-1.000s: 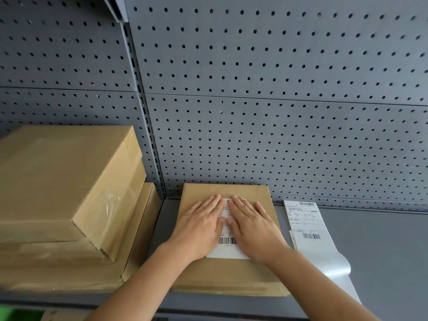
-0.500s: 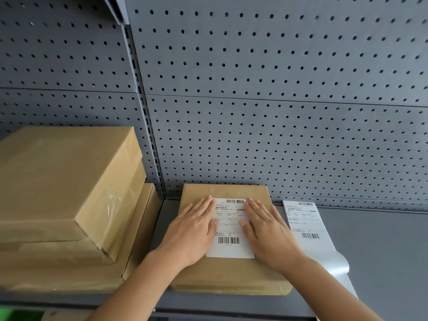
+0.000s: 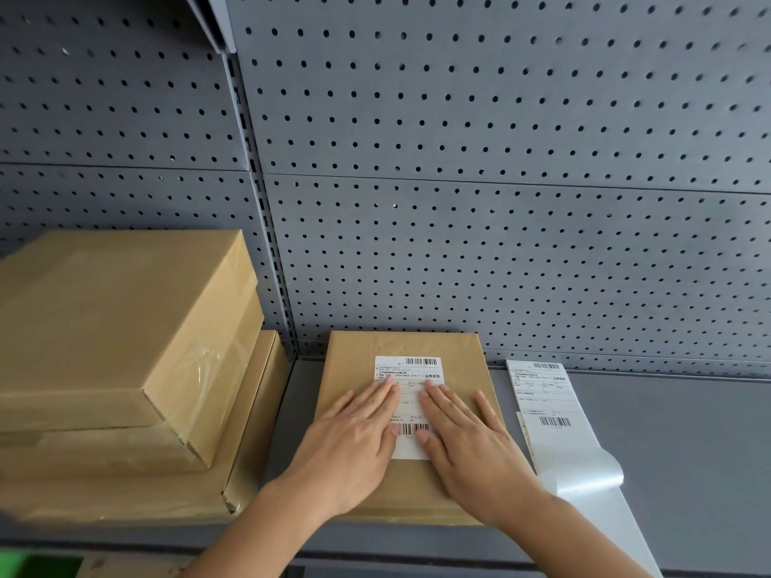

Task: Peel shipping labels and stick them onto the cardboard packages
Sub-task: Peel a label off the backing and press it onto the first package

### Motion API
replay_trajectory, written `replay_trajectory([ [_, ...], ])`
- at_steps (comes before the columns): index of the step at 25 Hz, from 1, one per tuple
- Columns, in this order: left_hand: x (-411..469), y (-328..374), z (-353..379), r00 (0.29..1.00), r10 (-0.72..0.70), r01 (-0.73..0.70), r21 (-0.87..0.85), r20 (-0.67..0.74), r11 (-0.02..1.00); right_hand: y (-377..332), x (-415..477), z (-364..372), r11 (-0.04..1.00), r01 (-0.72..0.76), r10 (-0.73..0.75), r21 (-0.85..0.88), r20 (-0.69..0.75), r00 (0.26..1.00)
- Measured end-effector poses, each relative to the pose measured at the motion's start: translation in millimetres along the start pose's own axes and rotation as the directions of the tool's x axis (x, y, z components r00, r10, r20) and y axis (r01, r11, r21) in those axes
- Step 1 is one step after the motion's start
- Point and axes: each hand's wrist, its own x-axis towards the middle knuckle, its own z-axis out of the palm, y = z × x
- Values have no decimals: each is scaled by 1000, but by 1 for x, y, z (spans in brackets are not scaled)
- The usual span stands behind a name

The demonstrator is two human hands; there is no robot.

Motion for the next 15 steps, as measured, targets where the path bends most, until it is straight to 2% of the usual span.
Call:
replay_trajectory([
  [7,-10,-5,-1,996,-90,88,-73,-26,993,16,-17,-9,993,-107,108,46,-28,994],
  [10,-25,9,2,999,-14,9,-86,-50,996,-3,-29,-4,1000,-2,4,16,-125,992],
  [12,-36,15,12,998,32,-33,-31,-51,999,-19,-38,8,998,67,-63,21,-150,987],
  [15,-45,15,22,997,2,-1,-13,78,1000,-28,-47,21,994,107,-100,24,-203,974],
])
